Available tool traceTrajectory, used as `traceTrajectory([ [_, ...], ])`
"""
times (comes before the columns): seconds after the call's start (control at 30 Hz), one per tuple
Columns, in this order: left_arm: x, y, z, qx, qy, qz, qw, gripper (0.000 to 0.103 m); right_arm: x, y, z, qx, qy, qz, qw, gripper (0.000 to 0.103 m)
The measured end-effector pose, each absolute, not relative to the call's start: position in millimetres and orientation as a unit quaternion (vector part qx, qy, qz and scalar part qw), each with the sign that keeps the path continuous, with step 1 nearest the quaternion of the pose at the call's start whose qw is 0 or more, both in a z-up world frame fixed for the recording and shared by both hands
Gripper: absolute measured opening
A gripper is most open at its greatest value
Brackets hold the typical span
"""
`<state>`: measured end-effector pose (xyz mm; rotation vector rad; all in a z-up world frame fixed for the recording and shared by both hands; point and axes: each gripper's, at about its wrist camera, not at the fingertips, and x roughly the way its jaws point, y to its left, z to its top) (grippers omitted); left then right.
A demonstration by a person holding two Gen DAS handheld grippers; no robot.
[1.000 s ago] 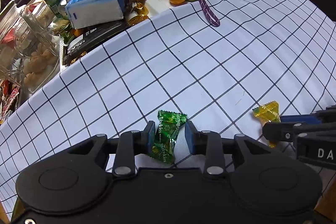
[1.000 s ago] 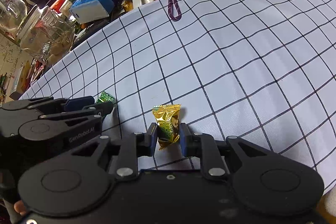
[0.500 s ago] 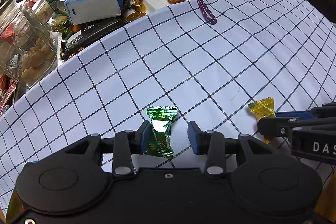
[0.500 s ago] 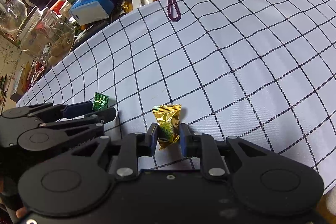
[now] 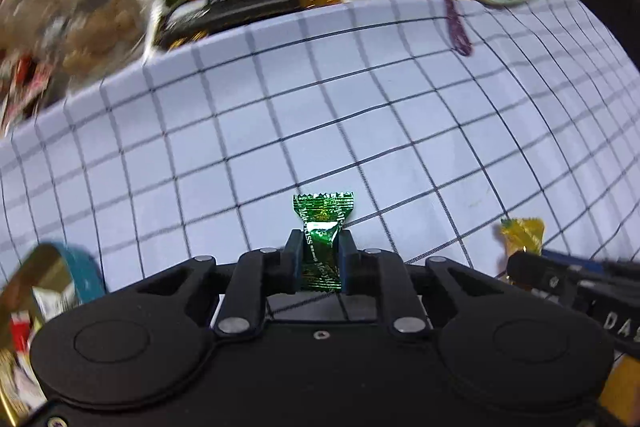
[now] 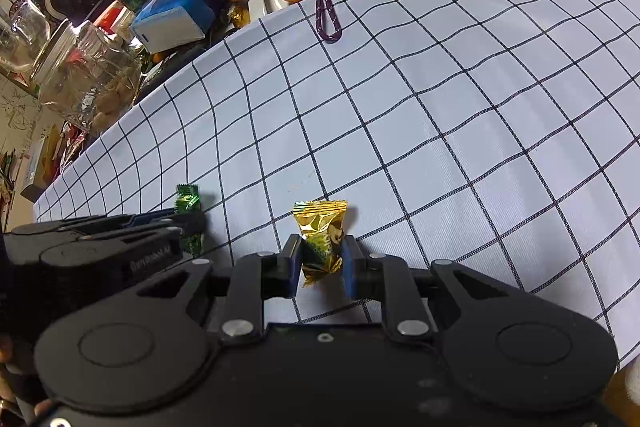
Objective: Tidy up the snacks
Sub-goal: 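Lift both candies and carry them over the gold tray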
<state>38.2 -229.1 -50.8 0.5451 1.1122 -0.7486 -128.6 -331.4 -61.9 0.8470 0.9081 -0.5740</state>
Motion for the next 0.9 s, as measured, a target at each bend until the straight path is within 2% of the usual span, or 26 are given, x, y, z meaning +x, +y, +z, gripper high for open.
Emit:
traceTrajectory([
  [0.27, 66, -170, -11, 0.171, 0.556, -0.23, 0.78, 0.024, -121, -326, -61, 0.381, 0.426, -0.282, 0.771, 0.02],
  [0.57, 109, -41, 29, 0.091, 0.541, -0.077, 0.832, 0.024, -112, -311, -58, 0.341, 0.442, -0.313, 0.769, 0.021],
  [0.9, 131, 63, 18, -0.008, 0.562, 0.034, 0.826, 0.023, -100, -296, -55, 0.309, 0.461, -0.35, 0.755, 0.021],
])
